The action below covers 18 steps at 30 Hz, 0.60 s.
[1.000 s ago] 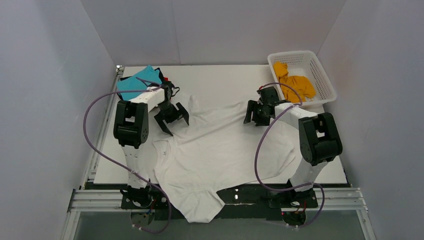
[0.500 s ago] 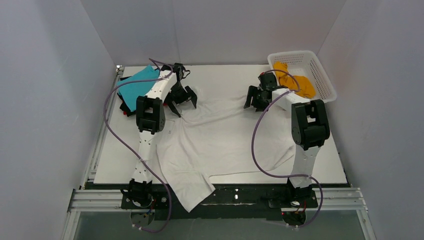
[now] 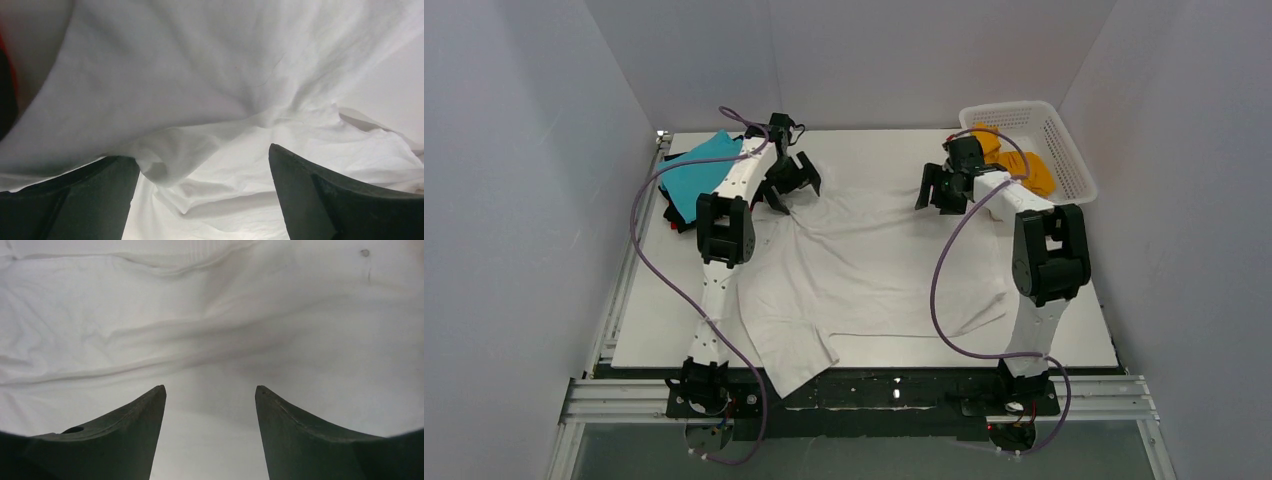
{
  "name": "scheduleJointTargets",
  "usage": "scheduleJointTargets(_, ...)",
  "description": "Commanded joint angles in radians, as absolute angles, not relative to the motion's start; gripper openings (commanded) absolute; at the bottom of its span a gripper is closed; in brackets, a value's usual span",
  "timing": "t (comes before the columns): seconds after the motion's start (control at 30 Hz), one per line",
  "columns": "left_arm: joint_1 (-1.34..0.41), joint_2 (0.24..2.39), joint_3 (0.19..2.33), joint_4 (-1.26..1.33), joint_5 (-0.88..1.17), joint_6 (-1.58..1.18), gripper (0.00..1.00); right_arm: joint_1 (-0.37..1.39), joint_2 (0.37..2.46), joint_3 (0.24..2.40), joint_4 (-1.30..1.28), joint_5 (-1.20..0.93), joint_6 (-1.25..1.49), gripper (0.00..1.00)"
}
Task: Fold and stack the t-shirts
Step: Flatten out the tshirt
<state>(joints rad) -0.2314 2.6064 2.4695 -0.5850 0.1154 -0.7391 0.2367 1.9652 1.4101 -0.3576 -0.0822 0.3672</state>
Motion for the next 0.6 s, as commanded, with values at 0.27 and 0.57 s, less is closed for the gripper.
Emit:
scheduleJointTargets(0.27, -0.329, 2.045, 2.04, -0.609, 0.103, -0.584, 0.98, 0.305, 1.395, 1.195, -0.505, -0.069, 0.352, 0.79)
scheduleJointTargets(0.57, -0.544, 1.417, 1.258, -0.624, -0.011, -0.717, 0.98, 0.289, 0.889, 0.776, -0.452, 0.081, 0.457, 0.87)
